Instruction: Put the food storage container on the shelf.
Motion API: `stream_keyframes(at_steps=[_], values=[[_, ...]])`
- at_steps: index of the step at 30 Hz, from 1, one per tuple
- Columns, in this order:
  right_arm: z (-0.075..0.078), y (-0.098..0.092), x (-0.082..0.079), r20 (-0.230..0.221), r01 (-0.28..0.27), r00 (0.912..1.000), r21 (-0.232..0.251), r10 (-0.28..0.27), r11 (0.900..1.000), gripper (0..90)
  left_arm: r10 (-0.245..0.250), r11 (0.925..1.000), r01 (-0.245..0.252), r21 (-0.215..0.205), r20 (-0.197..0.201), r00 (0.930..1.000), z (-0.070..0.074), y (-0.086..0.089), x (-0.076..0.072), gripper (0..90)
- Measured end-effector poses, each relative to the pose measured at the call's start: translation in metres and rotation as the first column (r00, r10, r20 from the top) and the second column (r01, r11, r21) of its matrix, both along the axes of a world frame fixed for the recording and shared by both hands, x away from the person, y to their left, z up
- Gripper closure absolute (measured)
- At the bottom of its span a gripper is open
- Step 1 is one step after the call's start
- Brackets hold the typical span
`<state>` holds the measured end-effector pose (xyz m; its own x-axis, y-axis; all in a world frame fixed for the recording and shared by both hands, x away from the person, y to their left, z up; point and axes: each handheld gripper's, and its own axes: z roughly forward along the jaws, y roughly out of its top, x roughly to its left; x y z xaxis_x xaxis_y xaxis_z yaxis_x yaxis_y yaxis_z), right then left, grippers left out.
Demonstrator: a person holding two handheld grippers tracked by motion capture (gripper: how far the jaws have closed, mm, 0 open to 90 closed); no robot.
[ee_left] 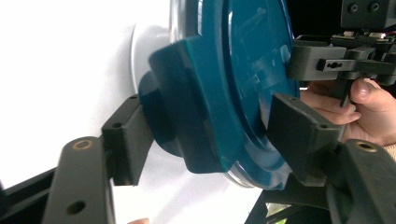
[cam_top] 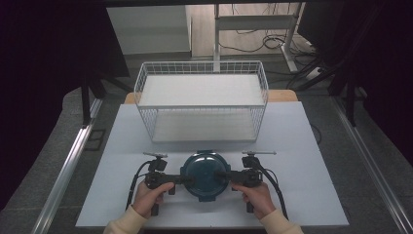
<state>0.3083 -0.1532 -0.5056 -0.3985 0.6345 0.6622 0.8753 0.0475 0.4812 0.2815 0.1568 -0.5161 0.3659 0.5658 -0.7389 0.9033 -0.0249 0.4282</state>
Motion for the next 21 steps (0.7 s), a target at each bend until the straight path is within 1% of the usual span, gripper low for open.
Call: stream_keyframes(at_steps=[7, 10, 11, 13, 16, 17, 18, 21], values=[[0.005, -0.006, -0.011, 0.026, 0.016, 0.9995, 0.022, -0.016, 1.0, 32.9, 0.003, 1.0, -0.003, 0.006, 0.039, 0.9992, 0.007, 0.001, -0.009, 40.4], [0.008, -0.007, -0.014, 0.053, 0.011, 0.9985, 0.018, -0.012, 1.0, 33.8, 0.007, 0.9999, -0.007, 0.011, 0.06, 0.9982, 0.011, 0.001, -0.011, 43.2], [0.009, -0.007, -0.015, 0.061, 0.002, 0.9981, 0.013, -0.002, 1.0, 33.9, 0.006, 0.9999, -0.007, 0.013, 0.068, 0.9976, 0.013, 0.001, -0.011, 43.5], [0.01, -0.006, -0.017, 0.077, 0.003, 0.9971, 0.017, -0.004, 1.0, 33.9, 0.003, 0.9999, -0.004, 0.014, 0.082, 0.9967, 0.015, 0.002, -0.012, 43.6], [0.015, -0.006, -0.019, 0.106, -0.005, 0.9944, 0.015, 0.003, 1.0, 33.9, 0.0, 1.0, -0.001, 0.009, 0.098, 0.9952, 0.02, 0.003, -0.014, 44.1], [0.015, -0.006, -0.019, 0.106, -0.005, 0.9944, 0.015, 0.003, 1.0, 33.9, 0.0, 1.0, -0.001, 0.009, 0.098, 0.9952, 0.02, 0.003, -0.014, 44.3], [0.017, -0.006, -0.02, 0.118, -0.009, 0.993, 0.012, 0.007, 1.0, 33.9, -0.002, 1.0, 0.001, 0.006, 0.113, 0.9935, 0.024, 0.004, -0.016, 44.3], [0.029, -0.006, -0.024, 0.17, -0.018, 0.9853, 0.01, 0.016, 1.0, 33.9, -0.009, 0.9999, 0.008, 0.008, 0.157, 0.9875, 0.034, 0.004, -0.019, 44.6]])
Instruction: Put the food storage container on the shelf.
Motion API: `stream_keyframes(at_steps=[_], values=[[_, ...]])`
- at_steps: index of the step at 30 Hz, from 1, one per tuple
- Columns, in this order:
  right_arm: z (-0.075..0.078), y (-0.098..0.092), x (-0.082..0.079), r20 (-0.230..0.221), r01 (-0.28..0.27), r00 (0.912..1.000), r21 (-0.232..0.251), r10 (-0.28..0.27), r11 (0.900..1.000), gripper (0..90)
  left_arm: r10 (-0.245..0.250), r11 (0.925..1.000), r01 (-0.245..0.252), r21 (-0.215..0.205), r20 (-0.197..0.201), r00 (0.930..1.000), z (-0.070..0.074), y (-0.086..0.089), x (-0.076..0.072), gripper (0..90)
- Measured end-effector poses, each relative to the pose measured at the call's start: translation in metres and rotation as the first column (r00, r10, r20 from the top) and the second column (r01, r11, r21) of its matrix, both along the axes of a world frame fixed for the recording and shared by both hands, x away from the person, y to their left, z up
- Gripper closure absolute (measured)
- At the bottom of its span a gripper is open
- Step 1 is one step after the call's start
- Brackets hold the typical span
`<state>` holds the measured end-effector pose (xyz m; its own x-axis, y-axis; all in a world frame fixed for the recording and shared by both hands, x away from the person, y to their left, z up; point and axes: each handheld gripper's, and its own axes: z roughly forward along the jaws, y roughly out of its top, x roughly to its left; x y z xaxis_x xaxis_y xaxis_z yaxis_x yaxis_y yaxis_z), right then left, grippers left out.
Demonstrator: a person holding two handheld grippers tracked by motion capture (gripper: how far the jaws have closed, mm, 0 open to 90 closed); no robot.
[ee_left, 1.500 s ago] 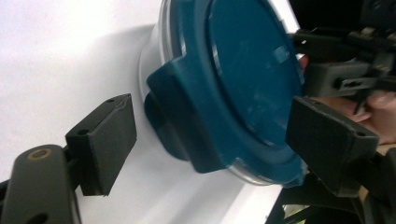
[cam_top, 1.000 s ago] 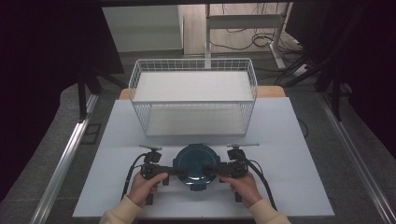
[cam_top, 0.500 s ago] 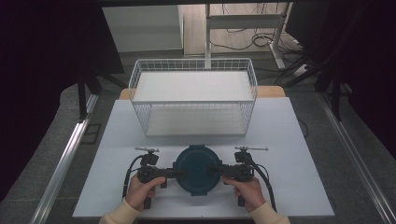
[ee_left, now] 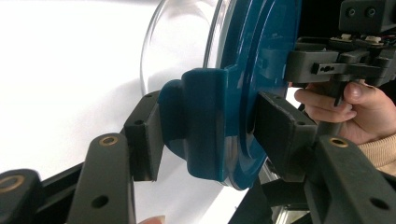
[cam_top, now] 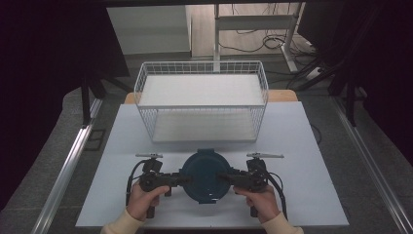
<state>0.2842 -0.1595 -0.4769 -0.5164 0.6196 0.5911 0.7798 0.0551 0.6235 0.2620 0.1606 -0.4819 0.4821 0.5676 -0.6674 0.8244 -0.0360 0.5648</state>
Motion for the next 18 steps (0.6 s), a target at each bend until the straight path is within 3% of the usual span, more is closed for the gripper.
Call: stream_keyframes(at_steps=[3, 9, 18], values=[[0.015, -0.001, -0.005, 0.063, -0.009, 0.998, -0.001, 0.009, 1.0, 34.0, 0.0, 1.0, 0.0, 0.002, 0.044, 0.999, 0.011, 0.0, -0.004, 44.9], [0.03, 0.0, -0.011, 0.124, -0.019, 0.9921, -0.006, 0.02, 1.0, 34.0, -0.004, 1.0, 0.003, 0.006, 0.104, 0.9946, 0.027, 0.0, -0.011, 44.9], [0.047, 0.0, -0.017, 0.191, -0.027, 0.9811, -0.019, 0.031, 0.999, 34.1, -0.009, 1.0, 0.008, 0.005, 0.147, 0.9892, 0.041, 0.0, -0.016, 44.9]])
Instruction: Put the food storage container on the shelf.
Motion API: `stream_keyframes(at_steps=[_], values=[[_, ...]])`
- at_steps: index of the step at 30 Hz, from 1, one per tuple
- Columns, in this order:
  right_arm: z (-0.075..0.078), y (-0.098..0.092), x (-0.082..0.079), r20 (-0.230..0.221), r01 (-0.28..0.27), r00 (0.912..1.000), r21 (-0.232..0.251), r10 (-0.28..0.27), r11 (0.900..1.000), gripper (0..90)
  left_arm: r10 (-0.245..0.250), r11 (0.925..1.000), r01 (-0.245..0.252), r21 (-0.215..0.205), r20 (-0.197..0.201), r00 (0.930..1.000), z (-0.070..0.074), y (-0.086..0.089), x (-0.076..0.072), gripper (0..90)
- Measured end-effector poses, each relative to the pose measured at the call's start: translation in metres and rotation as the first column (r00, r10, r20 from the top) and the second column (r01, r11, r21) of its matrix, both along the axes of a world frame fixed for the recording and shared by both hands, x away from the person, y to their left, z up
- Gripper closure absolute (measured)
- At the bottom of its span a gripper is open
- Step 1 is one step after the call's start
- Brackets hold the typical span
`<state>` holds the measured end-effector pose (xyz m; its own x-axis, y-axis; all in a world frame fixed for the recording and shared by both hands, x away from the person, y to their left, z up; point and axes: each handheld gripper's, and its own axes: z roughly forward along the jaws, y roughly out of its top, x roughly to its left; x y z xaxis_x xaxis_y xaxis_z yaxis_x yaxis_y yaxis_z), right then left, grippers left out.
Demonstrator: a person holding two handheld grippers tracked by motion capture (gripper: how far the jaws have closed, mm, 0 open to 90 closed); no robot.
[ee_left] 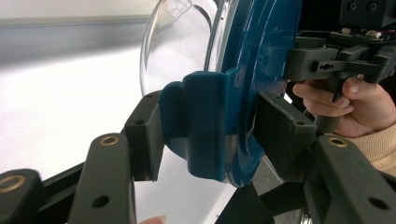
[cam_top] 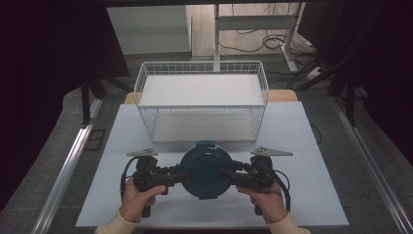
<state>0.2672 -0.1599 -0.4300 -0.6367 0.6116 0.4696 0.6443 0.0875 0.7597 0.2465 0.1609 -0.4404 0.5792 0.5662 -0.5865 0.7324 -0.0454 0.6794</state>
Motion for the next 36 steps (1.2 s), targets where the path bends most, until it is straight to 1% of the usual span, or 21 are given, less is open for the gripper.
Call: stream_keyframes(at_steps=[4, 7, 13, 15, 20, 26, 27, 28, 29, 30, 32, 36], values=[[0.006, 0.0, -0.001, 0.018, -0.002, 0.9998, -0.002, 0.002, 1.0, 34.1, -0.005, 1.0, 0.005, 0.002, 0.02, 0.9998, 0.005, 0.0, 0.0, 44.9], [0.009, 0.0, -0.002, 0.033, -0.003, 0.9994, -0.005, 0.003, 1.0, 34.2, -0.007, 1.0, 0.007, 0.001, 0.029, 0.9995, 0.009, 0.0, 0.0, 44.9], [0.017, -0.001, -0.002, 0.051, -0.004, 0.9987, -0.01, 0.005, 1.0, 34.2, -0.013, 0.9999, 0.013, 0.005, 0.044, 0.9989, 0.016, -0.001, 0.002, 44.9], [0.019, -0.001, 0.0, 0.057, -0.005, 0.9984, -0.011, 0.006, 1.0, 34.2, -0.016, 0.9998, 0.015, 0.015, 0.053, 0.9985, 0.019, -0.001, 0.004, 44.8], [0.029, -0.001, 0.006, 0.073, -0.006, 0.9973, -0.005, 0.006, 1.0, 34.2, -0.015, 0.9996, 0.013, 0.024, 0.076, 0.997, 0.033, -0.001, 0.011, 44.7], [0.045, -0.001, 0.014, 0.099, -0.008, 0.995, -0.007, 0.009, 1.0, 34.3, -0.019, 0.9994, 0.016, 0.031, 0.101, 0.9947, 0.05, -0.001, 0.019, 44.6], [0.051, -0.001, 0.016, 0.104, -0.008, 0.9946, -0.006, 0.008, 1.0, 34.3, -0.02, 0.9994, 0.017, 0.03, 0.105, 0.9943, 0.052, -0.001, 0.02, 44.6], [0.051, -0.001, 0.016, 0.104, -0.008, 0.9946, -0.006, 0.008, 1.0, 34.3, -0.02, 0.9993, 0.016, 0.032, 0.11, 0.9937, 0.055, -0.001, 0.021, 44.6], [0.056, 0.0, 0.018, 0.111, -0.008, 0.9938, -0.006, 0.009, 1.0, 34.3, -0.019, 0.9993, 0.015, 0.033, 0.113, 0.9934, 0.058, 0.0, 0.023, 44.5], [0.056, 0.0, 0.018, 0.111, -0.008, 0.9938, -0.006, 0.009, 1.0, 34.3, -0.017, 0.9993, 0.013, 0.035, 0.118, 0.9928, 0.061, 0.0, 0.024, 44.5], [0.061, 0.0, 0.021, 0.118, -0.011, 0.9929, -0.002, 0.011, 1.0, 34.4, -0.018, 0.9992, 0.013, 0.038, 0.13, 0.9914, 0.067, 0.0, 0.026, 44.5], [0.069, 0.0, 0.025, 0.127, -0.011, 0.9919, 0.002, 0.011, 1.0, 34.4, -0.017, 0.9991, 0.012, 0.041, 0.139, 0.9902, 0.076, 0.0, 0.03, 44.5]])
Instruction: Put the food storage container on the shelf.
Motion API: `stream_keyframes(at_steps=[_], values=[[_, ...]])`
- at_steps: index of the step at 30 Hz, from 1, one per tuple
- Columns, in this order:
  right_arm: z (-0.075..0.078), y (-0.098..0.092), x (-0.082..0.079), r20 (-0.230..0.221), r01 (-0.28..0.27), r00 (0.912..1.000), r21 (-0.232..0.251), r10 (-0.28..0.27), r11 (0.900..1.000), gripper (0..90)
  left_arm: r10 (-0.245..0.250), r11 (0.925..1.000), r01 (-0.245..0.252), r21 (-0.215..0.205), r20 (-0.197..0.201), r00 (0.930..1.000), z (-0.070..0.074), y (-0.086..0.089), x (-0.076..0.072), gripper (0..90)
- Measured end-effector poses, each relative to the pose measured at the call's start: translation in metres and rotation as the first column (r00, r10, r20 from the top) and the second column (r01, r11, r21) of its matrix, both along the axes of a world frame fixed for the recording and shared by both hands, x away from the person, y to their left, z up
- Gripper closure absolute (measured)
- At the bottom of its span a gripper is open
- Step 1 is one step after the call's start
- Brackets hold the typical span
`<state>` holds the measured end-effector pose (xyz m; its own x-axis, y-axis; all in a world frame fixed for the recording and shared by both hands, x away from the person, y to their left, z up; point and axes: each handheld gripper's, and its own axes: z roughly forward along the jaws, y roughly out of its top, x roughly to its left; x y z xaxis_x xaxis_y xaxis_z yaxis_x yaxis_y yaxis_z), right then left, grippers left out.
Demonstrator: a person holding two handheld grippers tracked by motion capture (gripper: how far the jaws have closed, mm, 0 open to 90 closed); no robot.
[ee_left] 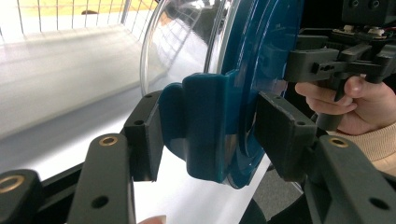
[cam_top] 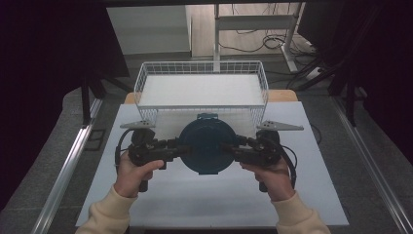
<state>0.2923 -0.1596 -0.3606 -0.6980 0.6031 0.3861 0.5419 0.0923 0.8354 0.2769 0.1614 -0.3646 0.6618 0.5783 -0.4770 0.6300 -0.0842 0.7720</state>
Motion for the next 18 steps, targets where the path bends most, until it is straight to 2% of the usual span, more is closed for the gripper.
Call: stream_keyframes(at_steps=[6, 18], values=[[0.012, 0.001, 0.006, 0.008, 0.003, 1.0, -0.005, -0.003, 1.0, 34.4, -0.001, 1.0, 0.001, -0.008, 0.004, 1.0, 0.01, 0.001, 0.008, 44.5], [0.032, 0.003, 0.025, 0.029, 0.003, 0.9996, -0.002, -0.003, 1.0, 34.5, -0.007, 1.0, 0.007, 0.003, 0.013, 0.9999, 0.033, 0.003, 0.028, 44.4]])
